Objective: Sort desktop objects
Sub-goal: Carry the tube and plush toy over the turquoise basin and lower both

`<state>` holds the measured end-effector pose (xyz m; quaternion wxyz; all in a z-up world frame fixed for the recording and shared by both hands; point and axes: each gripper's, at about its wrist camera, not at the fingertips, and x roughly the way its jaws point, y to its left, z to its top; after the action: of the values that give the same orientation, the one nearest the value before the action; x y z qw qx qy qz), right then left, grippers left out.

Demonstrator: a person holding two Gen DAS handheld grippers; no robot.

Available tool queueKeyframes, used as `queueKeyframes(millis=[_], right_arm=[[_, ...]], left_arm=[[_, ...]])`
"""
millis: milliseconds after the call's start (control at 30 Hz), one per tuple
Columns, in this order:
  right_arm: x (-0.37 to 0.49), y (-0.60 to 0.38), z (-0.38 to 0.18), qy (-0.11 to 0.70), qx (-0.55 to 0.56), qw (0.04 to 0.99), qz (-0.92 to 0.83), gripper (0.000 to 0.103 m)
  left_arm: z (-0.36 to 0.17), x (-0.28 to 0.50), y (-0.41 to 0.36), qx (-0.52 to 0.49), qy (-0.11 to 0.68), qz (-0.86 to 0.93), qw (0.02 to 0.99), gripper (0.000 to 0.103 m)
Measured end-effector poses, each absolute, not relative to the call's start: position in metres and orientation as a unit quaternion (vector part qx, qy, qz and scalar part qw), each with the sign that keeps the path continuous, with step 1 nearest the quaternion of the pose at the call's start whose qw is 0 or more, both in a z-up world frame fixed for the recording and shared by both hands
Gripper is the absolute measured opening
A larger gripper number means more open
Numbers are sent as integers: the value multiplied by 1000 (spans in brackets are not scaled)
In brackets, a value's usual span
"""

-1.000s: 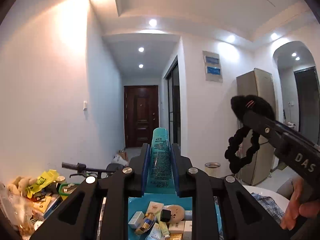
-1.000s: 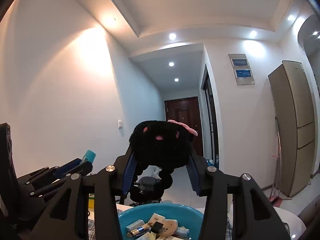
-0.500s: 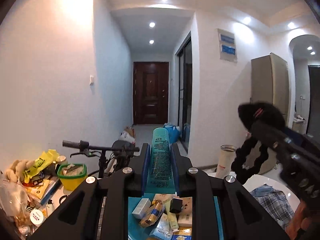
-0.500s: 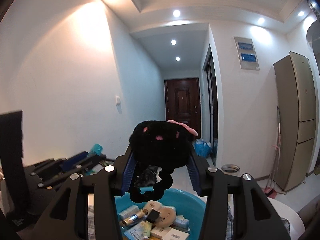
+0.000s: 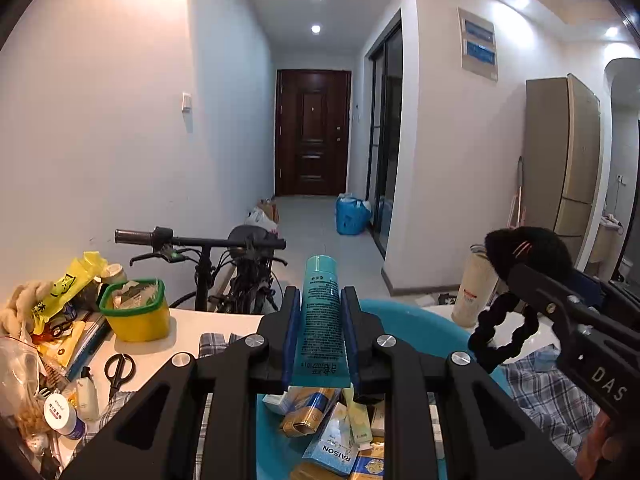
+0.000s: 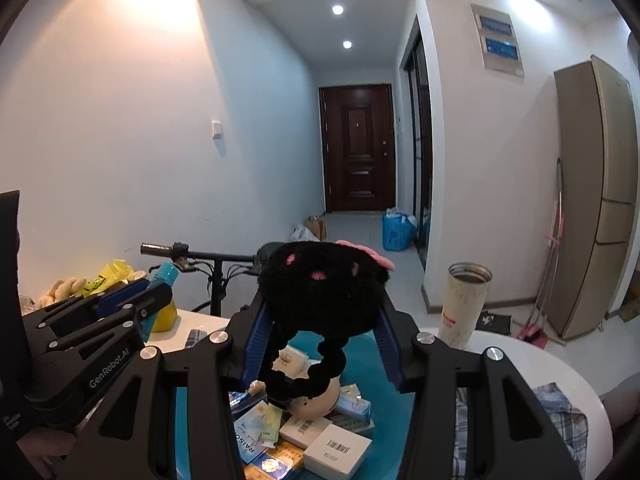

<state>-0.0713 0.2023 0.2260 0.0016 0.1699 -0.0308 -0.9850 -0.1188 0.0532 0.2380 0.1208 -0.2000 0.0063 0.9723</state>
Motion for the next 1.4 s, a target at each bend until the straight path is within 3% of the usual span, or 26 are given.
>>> queueKeyframes(millis=[900, 1400], right_arm=[[-131, 205, 170, -10, 363, 57, -930, 47], [-138, 199, 156, 2, 390, 60, -919, 47]], left_arm=[[184, -167, 69, -342, 53, 927, 143, 22], [157, -192, 64, -392, 49, 910, 130, 22]])
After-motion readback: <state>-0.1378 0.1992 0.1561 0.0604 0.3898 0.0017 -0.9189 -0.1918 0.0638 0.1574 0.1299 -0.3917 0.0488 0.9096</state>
